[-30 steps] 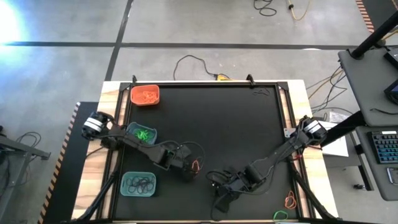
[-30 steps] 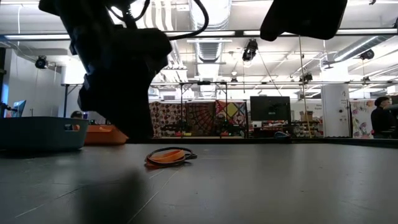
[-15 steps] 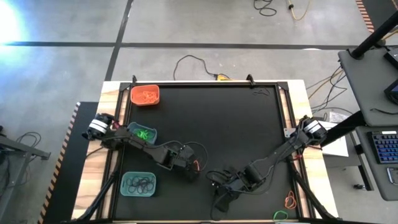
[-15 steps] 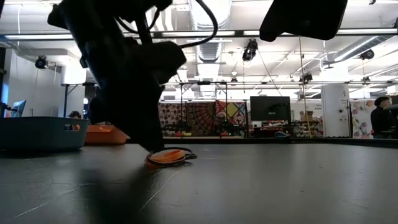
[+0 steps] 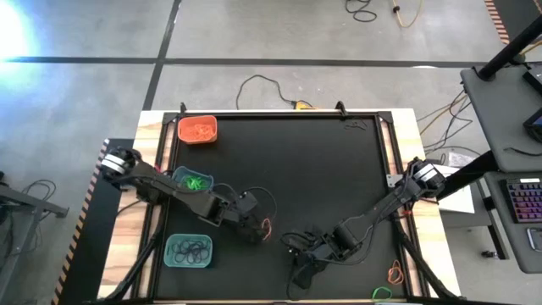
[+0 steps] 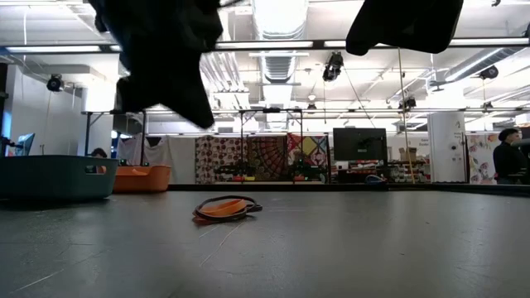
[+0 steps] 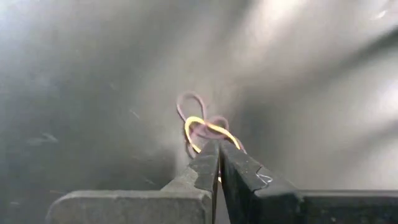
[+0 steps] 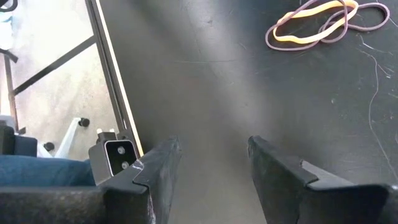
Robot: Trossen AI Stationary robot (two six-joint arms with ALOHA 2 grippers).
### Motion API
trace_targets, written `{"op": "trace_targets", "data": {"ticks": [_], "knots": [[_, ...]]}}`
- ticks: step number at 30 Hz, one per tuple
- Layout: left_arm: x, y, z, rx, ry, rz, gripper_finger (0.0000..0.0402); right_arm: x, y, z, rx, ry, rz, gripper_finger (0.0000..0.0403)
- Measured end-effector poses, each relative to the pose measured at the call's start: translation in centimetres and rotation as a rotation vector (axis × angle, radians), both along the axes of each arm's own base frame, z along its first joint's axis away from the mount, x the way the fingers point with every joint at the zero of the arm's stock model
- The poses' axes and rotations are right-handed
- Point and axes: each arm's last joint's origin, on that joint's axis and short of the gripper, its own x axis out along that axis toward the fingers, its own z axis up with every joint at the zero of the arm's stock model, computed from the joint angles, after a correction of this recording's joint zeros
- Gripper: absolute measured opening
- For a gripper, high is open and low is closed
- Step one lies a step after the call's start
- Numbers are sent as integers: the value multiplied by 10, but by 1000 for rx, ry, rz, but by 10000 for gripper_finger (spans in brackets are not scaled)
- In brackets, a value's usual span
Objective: Sort rubber bands into baskets
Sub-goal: Put the purple rubber band into the green bin
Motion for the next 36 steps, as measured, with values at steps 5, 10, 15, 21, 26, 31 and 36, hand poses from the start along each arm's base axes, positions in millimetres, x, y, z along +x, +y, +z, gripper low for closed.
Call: {"op": "trace_targets", "data": {"ticks": [5,10,15,21,26,31,36], "knots": [[-8,6,16,31,-24,15,0,0,0,0,0,0,0,180],[-3,4,8,29,-18,17,0,1,-1,0,0,-1,-3,180],[4,0,-7,24,-2,16,22,1,-1,0,6,0,-11,180],[9,2,-18,-43,29,68,77,1,-1,0,15,1,-22,180],[13,6,-28,-54,51,105,93,1,-1,0,15,0,-21,180],[17,6,-45,-51,93,124,88,1,-1,0,16,-1,-21,180],[24,2,-53,-89,68,111,86,1,-1,0,17,-1,-22,180]]}}
